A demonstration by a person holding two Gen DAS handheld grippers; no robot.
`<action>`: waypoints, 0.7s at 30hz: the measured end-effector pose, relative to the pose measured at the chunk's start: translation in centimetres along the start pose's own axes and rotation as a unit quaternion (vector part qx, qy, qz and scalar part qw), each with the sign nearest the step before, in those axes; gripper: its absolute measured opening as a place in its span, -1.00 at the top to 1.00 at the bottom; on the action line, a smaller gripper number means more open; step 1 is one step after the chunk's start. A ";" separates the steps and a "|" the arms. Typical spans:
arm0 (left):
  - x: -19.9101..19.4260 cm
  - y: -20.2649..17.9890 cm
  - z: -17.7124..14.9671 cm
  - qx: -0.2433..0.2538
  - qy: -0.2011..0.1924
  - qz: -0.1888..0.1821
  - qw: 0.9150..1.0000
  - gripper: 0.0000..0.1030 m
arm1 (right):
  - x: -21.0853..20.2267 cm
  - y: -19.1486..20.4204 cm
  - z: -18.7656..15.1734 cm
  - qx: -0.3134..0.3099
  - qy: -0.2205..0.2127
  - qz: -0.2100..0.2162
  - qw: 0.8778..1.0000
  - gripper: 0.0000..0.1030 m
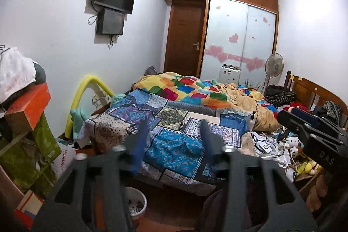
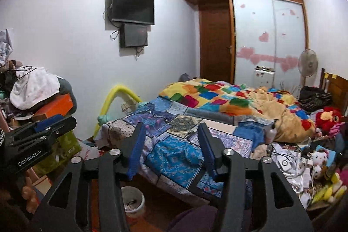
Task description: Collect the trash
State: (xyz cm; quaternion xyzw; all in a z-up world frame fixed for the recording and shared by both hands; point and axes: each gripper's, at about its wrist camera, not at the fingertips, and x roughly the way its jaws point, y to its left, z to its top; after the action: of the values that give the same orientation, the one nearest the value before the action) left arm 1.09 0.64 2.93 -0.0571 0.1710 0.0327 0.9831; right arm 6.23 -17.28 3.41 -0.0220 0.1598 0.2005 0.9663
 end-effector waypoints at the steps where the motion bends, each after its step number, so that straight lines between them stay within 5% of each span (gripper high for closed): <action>1: -0.3 -0.1 -0.2 0.002 -0.001 0.003 1.000 -0.31 | -0.3 0.1 -0.2 0.002 -0.002 -0.007 1.000 -0.18; 3: -0.6 -0.3 -0.6 0.007 0.000 0.003 1.000 -0.41 | -0.8 -0.2 -0.6 0.008 -0.003 -0.020 1.000 -0.60; 6: -0.9 -0.5 -1.5 0.019 0.008 0.004 1.000 -0.69 | -1.4 -0.4 -1.0 0.023 -0.009 -0.035 0.999 -0.91; 8: -1.2 -0.5 -2.0 0.016 0.007 0.003 1.000 -0.82 | -2.1 -0.4 -1.4 0.029 -0.013 -0.045 0.999 -0.99; 21: -1.7 0.1 -3.1 0.012 0.013 0.000 1.000 -0.83 | -3.1 0.2 -3.0 0.028 0.003 -0.050 0.998 -1.00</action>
State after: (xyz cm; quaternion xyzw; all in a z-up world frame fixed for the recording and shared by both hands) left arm -1.53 0.25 0.56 -0.0462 0.1844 0.0301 0.9813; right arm 2.58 -18.63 1.59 -0.0032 0.1673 0.1474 0.9748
